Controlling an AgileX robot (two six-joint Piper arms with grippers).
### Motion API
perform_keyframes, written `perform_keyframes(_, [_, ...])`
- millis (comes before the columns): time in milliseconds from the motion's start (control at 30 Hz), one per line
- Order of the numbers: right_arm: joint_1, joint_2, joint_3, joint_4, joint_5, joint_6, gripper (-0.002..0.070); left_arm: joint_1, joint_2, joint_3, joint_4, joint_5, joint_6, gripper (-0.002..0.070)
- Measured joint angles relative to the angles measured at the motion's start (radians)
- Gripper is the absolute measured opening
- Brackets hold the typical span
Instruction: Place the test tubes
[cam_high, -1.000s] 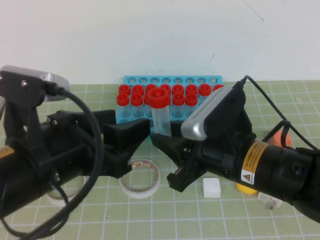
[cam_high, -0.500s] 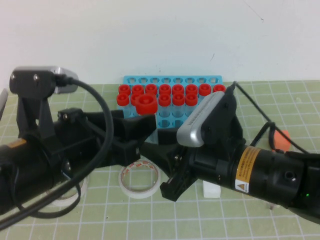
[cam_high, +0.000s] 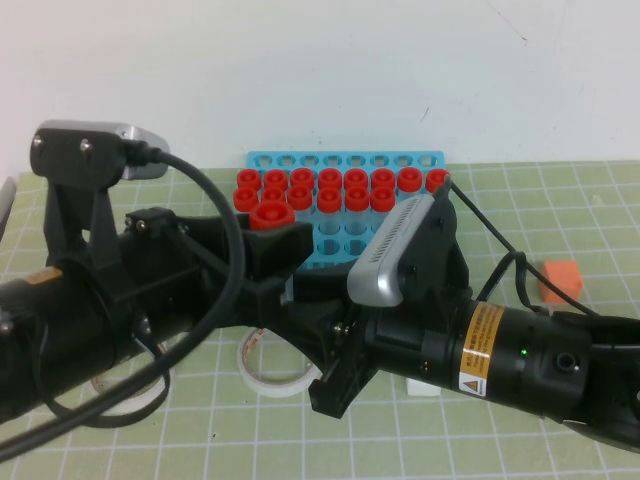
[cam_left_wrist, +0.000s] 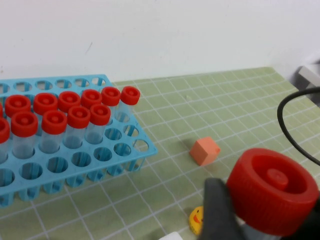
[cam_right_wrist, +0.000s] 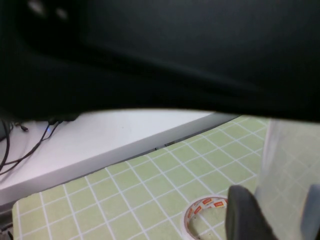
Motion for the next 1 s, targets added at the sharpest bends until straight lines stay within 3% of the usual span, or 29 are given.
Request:
perform_keyframes(100, [0.0, 0.0, 0.0, 0.0, 0.0, 0.0, 0.0235, 0.0, 0.007, 0.0, 0.0, 0.0, 0.009, 0.0274])
perform_keyframes(567, [-0.002, 0.002, 0.0, -0.02, 0.008, -0.022, 0.0238, 0.0, 0.007, 0.0, 0.001, -0.009, 0.071, 0.0272])
perform_keyframes(633, [-0.002, 0.002, 0.0, -0.021, 0.03, -0.026, 0.0293, -0.001, 0.011, 0.0, 0.001, -0.021, 0.089, 0.0272])
perform_keyframes(800, [-0.002, -0.009, 0.0, -0.033, 0.202, -0.06, 0.0545, -0.003, 0.011, -0.004, -0.003, -0.124, 0.133, 0.0272])
perform_keyframes(900, [-0.002, -0.052, 0.0, -0.055, 0.359, -0.081, 0.0579, -0.003, 0.011, -0.006, -0.003, -0.221, 0.136, 0.0272])
perform_keyframes(1000, [-0.002, -0.126, 0.0, -0.066, 0.562, -0.088, 0.0563, -0.003, 0.02, -0.009, 0.019, -0.315, 0.126, 0.0272])
